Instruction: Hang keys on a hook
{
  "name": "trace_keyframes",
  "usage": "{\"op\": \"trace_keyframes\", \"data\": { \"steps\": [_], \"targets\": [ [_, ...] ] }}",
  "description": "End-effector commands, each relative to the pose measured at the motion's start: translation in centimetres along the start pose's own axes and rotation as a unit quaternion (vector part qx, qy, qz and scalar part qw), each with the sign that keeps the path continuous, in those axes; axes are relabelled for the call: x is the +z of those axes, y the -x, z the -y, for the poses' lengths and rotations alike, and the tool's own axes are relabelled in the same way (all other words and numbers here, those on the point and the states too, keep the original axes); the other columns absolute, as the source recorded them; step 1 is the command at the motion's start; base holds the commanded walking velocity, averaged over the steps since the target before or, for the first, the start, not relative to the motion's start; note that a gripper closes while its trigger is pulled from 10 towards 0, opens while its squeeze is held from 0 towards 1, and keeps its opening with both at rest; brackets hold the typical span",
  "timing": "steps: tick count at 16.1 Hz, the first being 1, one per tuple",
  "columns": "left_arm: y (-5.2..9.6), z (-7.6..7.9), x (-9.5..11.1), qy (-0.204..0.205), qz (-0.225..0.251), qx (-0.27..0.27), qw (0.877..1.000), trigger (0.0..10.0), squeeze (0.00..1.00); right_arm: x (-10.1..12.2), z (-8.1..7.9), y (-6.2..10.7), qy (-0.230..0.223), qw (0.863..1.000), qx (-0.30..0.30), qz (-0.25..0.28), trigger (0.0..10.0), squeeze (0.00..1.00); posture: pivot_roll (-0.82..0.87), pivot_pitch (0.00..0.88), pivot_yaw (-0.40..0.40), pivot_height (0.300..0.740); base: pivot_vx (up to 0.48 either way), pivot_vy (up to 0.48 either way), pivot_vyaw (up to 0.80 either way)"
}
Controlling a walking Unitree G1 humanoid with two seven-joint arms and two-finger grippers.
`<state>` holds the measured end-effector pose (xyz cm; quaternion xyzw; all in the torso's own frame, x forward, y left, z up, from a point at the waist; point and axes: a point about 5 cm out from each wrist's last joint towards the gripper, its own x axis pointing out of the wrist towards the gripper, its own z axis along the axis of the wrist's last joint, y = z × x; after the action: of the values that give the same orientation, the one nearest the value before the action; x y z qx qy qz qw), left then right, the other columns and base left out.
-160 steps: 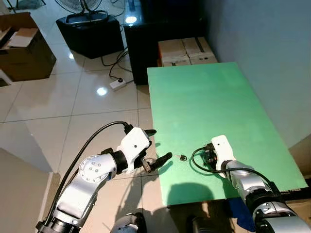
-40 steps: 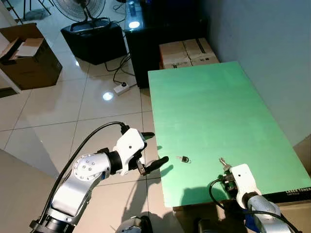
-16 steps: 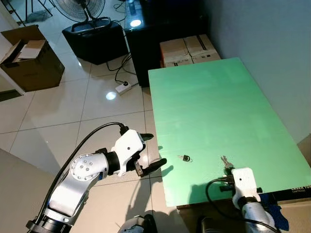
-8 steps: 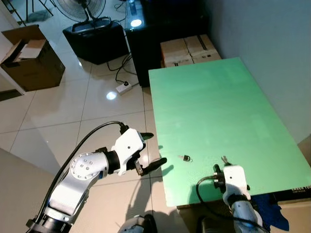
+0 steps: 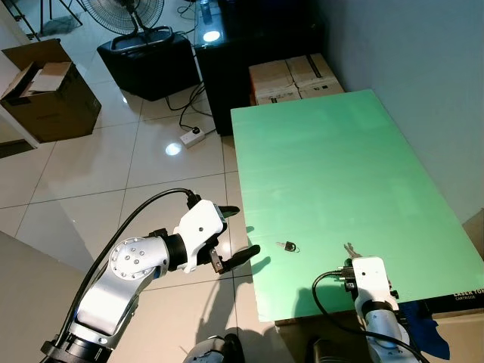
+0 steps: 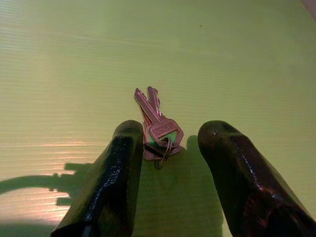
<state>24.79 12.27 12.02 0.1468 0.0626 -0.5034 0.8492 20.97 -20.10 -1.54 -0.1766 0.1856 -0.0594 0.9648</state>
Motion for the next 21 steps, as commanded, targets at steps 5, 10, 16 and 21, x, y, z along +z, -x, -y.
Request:
{"op": "trace_keyframes", "data": {
  "steps": [5,10,16,21],
  "targets": [
    [0.1,0.3,0.2,0.000,-0.002,-0.013,1.000,10.0,0.00,-0.9,-0.3,-0.4,0.001,0.999,0.019,-0.028,10.0,0.00,-0.02,0.133,0.174,0.740,0.000,0.000,0.00],
    [0.1,0.8,0.2,0.012,-0.004,-0.044,0.999,10.0,0.00,-1.0,-0.3,-0.9,-0.012,0.999,0.022,-0.043,10.0,0.00,-0.02,0.129,0.168,0.740,0.000,0.000,0.00],
    [0.3,0.9,0.4,0.031,-0.005,-0.064,0.997,10.0,0.00,-1.4,-1.4,0.0,-0.028,0.998,0.013,-0.050,10.0,0.00,-0.02,0.127,0.169,0.740,0.000,0.000,0.00],
    [0.3,0.8,0.5,0.031,-0.004,-0.066,0.997,10.0,0.00,-1.5,-1.4,0.1,-0.029,0.998,0.012,-0.054,10.0,0.00,-0.02,0.130,0.172,0.740,0.000,0.000,0.00]
  ]
}}
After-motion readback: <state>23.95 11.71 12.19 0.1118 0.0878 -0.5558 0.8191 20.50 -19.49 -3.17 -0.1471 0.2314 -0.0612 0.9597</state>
